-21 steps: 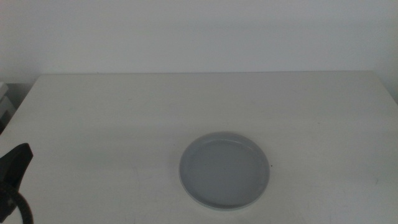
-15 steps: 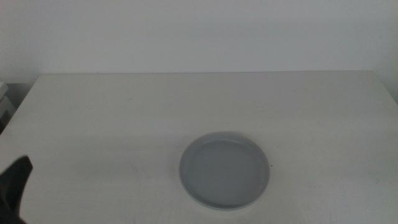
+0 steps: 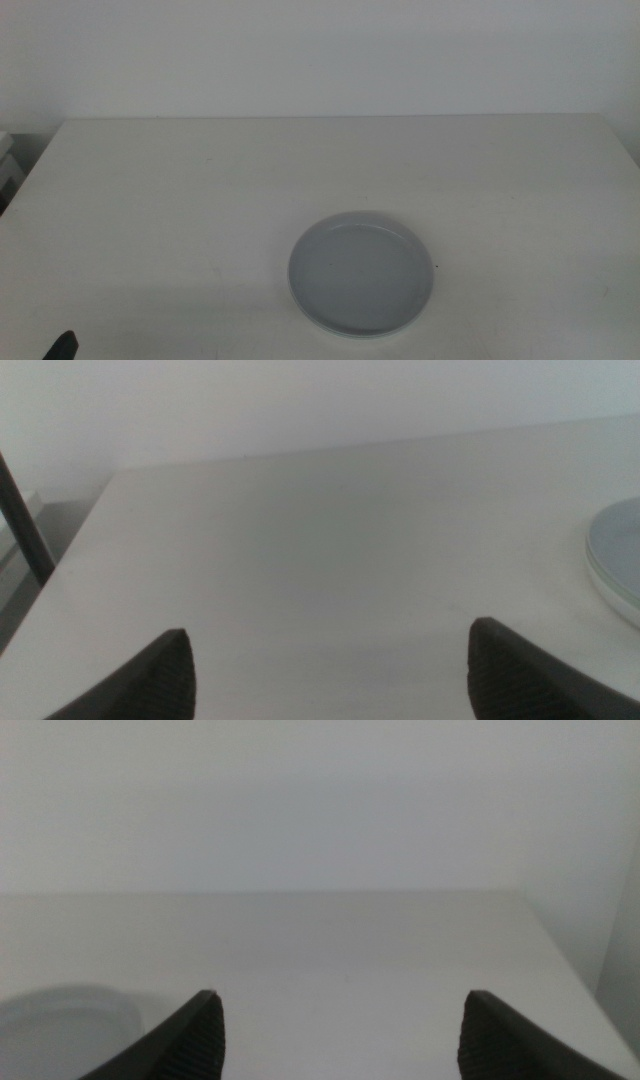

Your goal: Stack the three bowls on top of each other.

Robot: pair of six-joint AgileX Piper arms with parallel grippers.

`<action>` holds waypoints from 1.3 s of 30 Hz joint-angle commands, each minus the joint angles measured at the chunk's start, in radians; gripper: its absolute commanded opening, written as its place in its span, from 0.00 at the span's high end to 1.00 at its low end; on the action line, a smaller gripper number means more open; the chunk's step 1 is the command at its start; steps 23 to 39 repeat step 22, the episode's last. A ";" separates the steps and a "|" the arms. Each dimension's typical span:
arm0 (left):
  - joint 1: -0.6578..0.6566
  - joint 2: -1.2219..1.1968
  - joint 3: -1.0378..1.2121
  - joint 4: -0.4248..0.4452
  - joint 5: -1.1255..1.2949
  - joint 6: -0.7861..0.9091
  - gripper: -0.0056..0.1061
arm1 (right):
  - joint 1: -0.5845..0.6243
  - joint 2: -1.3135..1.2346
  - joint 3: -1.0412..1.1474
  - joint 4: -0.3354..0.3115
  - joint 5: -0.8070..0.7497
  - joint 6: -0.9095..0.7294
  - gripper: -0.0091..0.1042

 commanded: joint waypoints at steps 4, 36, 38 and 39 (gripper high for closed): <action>0.002 -0.017 -0.002 0.000 -0.061 -0.004 0.01 | -0.008 -0.080 0.082 -0.004 -0.082 -0.012 0.40; 0.002 -0.015 -0.002 0.001 -0.061 -0.006 0.01 | -0.008 -0.121 0.099 -0.026 0.099 -0.012 0.40; 0.002 -0.015 -0.002 0.001 -0.061 -0.006 0.01 | -0.008 -0.121 0.099 -0.026 0.099 -0.012 0.40; 0.002 -0.015 -0.002 0.001 -0.061 -0.006 0.01 | -0.008 -0.121 0.099 -0.026 0.099 -0.012 0.40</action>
